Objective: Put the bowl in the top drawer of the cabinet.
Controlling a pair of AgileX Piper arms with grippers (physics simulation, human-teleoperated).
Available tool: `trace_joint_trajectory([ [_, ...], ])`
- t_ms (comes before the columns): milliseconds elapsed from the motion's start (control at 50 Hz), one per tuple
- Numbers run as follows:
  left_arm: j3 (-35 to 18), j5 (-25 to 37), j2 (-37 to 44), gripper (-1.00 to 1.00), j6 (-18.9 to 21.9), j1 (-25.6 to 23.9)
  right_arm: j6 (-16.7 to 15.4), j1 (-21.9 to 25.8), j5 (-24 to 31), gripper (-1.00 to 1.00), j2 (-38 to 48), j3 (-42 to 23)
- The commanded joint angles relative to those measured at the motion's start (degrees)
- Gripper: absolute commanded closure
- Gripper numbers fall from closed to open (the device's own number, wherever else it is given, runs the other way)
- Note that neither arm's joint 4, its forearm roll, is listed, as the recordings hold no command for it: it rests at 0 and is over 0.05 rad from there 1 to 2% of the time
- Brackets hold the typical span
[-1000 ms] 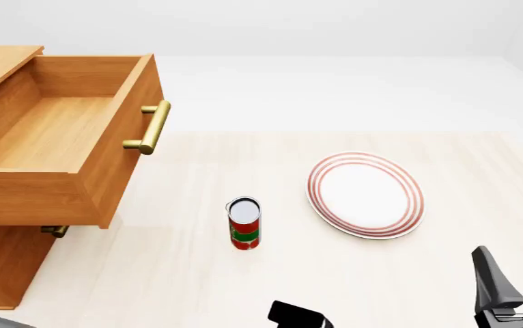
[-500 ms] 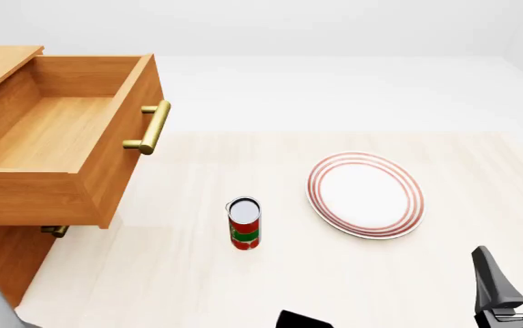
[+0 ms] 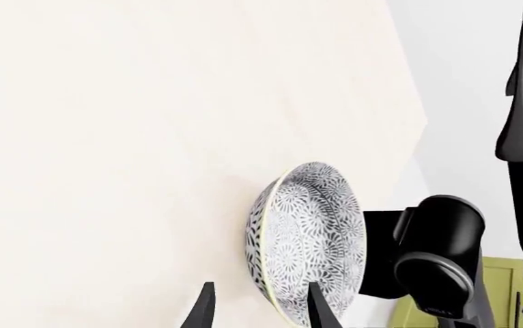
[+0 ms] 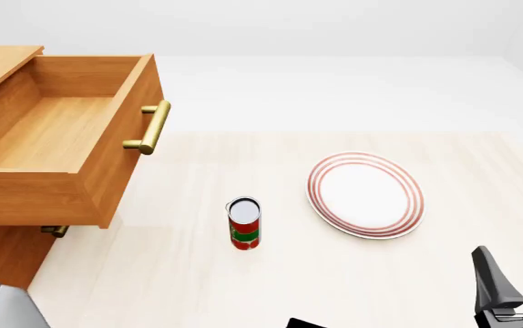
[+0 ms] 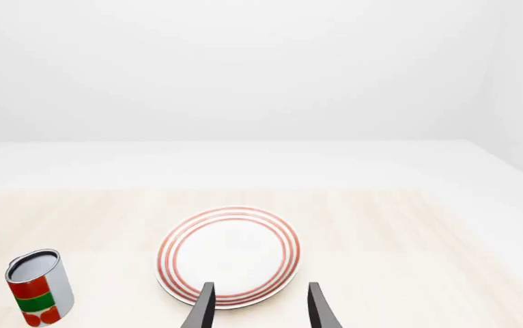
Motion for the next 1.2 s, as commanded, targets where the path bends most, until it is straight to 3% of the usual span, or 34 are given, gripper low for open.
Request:
trace_joint_trajectory([
  [20, -1.2, -0.4, 1.7, -1.0, -0.6, -0.6, 0.0, 0.0, 0.0, -1.0, 0.0, 0.0],
  [740, -3.2, -1.5, 5.3, -1.0, -1.6, -0.9, 0.0, 0.0, 0.0, -1.0, -0.2, 0.3],
  [760, -3.2, -1.4, 5.1, 1.0, -1.3, -0.4, 0.0, -0.1, 0.0, -1.0, -0.3, 0.3],
  [1200, -1.2, 0.0, 1.1, 1.0, 0.4, 2.5, 0.0, -0.1, -0.1, -1.0, -0.4, 0.5],
])
